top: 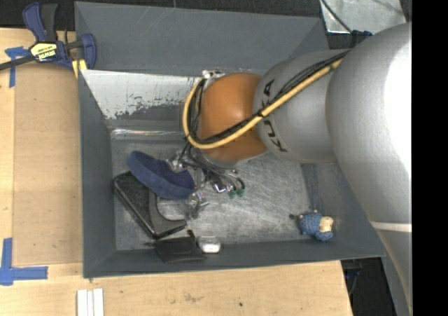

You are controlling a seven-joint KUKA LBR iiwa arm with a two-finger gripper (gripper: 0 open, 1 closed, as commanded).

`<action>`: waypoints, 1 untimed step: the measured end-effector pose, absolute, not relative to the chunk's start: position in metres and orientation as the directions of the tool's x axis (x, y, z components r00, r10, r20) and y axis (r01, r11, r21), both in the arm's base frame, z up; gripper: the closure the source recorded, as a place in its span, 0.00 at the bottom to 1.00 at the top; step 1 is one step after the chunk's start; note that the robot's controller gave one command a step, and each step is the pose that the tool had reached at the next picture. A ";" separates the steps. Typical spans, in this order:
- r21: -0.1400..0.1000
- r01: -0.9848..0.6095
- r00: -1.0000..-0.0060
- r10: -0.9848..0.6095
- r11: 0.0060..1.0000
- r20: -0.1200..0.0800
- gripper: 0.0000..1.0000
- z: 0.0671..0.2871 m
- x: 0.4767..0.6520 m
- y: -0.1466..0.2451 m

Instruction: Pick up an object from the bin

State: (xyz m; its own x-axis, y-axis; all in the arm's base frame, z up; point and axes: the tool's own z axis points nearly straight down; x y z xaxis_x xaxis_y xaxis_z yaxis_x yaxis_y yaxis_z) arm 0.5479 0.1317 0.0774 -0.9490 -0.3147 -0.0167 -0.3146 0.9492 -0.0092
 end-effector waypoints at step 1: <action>-0.010 -0.314 -0.948 -0.314 0.949 -0.045 1.00 0.082 0.554 0.133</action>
Offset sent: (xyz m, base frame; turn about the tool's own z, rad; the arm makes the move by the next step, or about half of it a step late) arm 0.0000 0.0000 0.0000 0.0000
